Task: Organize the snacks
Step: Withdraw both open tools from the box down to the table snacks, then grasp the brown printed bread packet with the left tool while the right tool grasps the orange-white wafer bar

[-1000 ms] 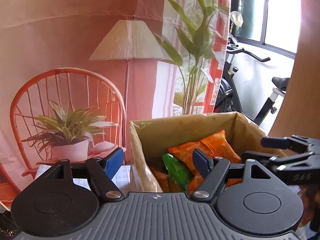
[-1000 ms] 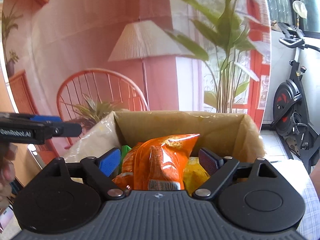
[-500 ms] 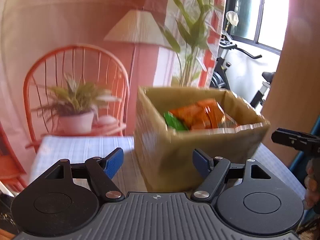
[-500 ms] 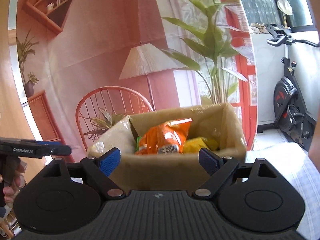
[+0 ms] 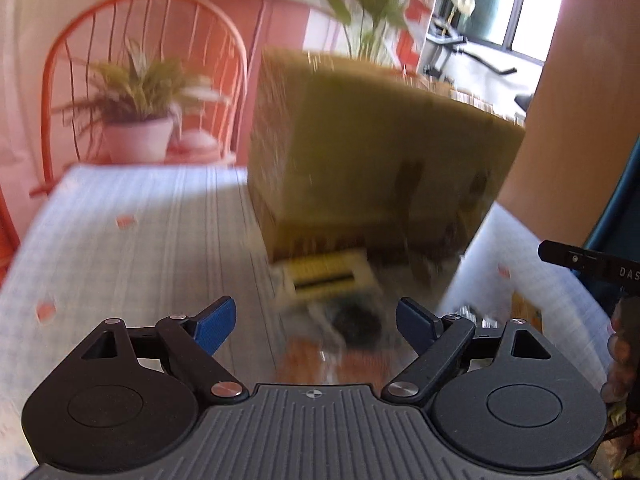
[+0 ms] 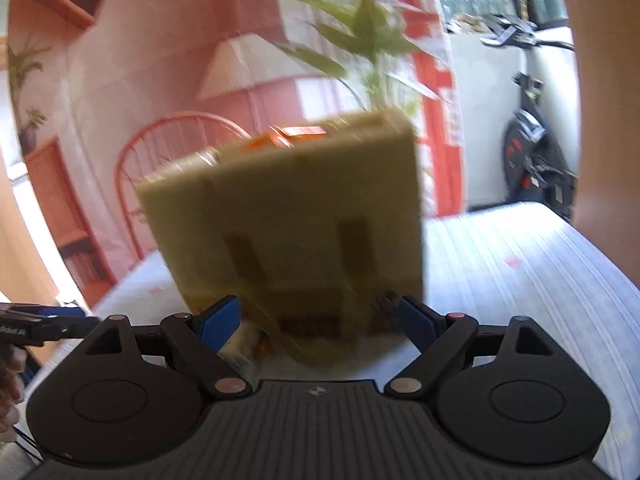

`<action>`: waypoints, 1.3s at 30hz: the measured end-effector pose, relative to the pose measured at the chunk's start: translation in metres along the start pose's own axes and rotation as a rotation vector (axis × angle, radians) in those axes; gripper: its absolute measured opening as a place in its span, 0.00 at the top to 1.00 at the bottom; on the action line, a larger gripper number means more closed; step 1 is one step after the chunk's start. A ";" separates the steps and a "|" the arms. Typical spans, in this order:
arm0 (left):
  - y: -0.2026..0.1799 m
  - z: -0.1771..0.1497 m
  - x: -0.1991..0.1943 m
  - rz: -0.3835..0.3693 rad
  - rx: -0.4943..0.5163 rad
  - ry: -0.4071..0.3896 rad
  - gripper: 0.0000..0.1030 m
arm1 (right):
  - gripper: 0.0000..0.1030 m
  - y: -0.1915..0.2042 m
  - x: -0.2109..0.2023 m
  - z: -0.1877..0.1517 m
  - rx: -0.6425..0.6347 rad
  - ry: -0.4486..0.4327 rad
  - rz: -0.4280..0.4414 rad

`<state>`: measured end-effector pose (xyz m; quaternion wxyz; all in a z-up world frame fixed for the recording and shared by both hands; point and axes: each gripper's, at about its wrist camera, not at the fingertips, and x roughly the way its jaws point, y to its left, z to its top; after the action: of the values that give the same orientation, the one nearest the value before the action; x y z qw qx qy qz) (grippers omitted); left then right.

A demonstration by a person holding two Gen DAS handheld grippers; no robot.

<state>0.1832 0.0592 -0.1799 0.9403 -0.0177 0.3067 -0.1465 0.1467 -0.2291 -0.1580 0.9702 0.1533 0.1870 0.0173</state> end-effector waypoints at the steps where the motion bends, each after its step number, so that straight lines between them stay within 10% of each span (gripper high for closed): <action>1: -0.001 -0.005 0.001 -0.004 -0.003 0.008 0.14 | 0.15 -0.005 -0.001 -0.006 0.009 0.011 -0.022; 14: -0.009 -0.037 0.006 0.026 -0.007 0.025 0.14 | 0.31 -0.039 0.013 -0.061 0.167 0.226 -0.218; 21: -0.017 -0.043 0.011 0.041 0.014 0.049 0.14 | 0.49 -0.041 0.021 -0.064 0.156 0.239 -0.214; 39: -0.013 -0.046 0.027 0.091 0.020 0.098 0.13 | 0.60 -0.033 0.050 -0.068 0.042 0.223 -0.135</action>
<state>0.1735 0.0412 -0.2310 0.9300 0.0130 0.3512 -0.1074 0.1673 -0.2361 -0.2460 0.9389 0.1578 0.3039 -0.0351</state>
